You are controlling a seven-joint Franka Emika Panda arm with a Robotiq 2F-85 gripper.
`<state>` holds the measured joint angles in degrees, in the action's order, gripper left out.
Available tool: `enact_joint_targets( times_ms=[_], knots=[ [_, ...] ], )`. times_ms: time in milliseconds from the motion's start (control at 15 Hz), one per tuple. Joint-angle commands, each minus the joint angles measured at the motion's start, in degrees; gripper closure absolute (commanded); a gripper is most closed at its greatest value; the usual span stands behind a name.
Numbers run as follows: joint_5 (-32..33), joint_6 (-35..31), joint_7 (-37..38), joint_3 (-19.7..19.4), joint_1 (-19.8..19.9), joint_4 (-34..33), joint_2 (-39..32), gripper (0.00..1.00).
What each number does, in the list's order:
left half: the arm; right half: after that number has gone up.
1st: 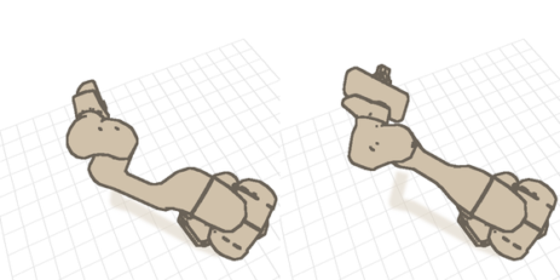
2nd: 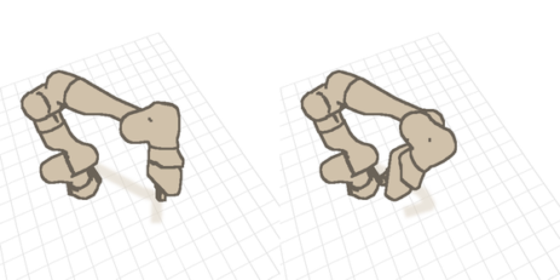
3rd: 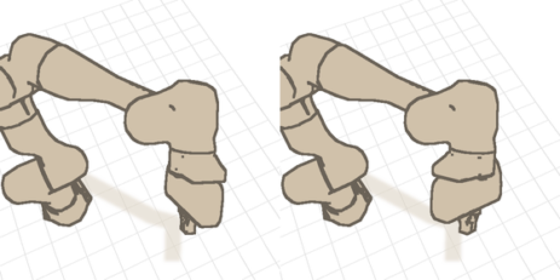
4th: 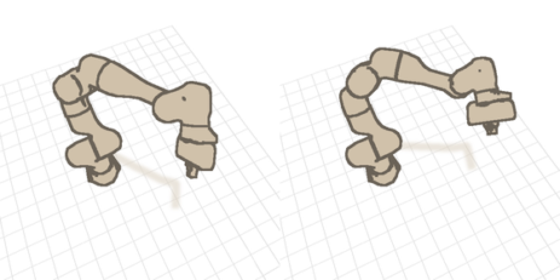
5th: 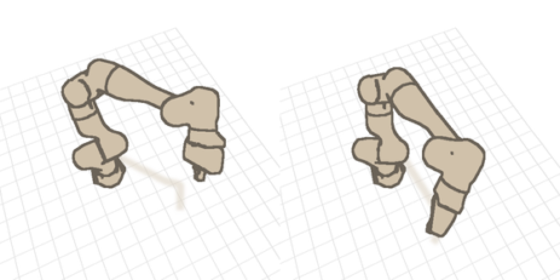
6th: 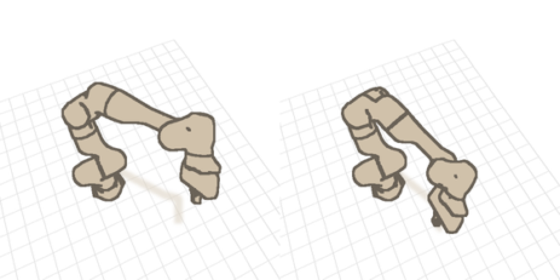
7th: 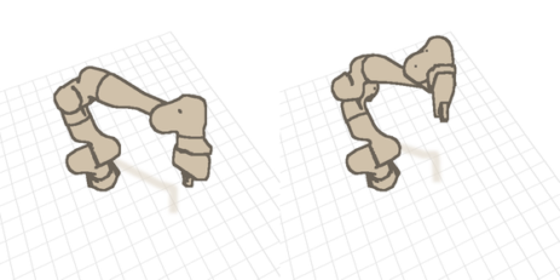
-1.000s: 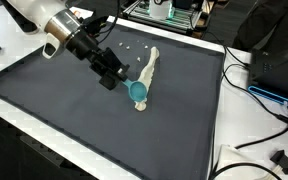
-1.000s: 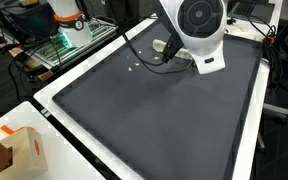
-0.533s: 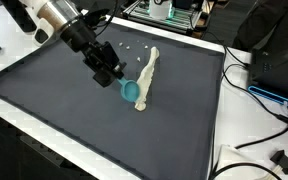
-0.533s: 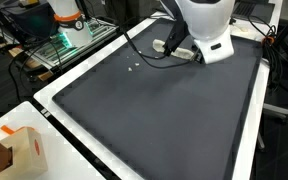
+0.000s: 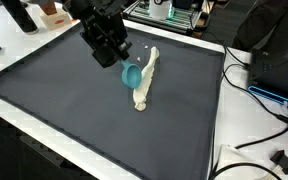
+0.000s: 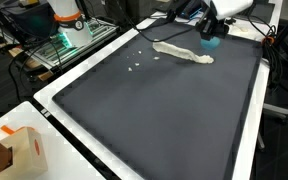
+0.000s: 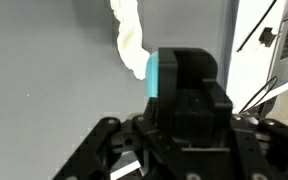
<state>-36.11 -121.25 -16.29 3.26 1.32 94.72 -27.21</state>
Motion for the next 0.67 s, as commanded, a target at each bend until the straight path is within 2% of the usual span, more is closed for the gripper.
enact_joint_targets(
  times_ms=[0,267,600],
  knots=[
    [6.5,0.0,9.3,-0.3,-2.1,4.6,6.6,0.75],
    [15.6,3.7,20.2,-0.8,-4.4,4.9,11.0,0.75],
    [26.0,12.8,29.3,-0.6,-6.5,3.1,13.8,0.75]
  ],
)
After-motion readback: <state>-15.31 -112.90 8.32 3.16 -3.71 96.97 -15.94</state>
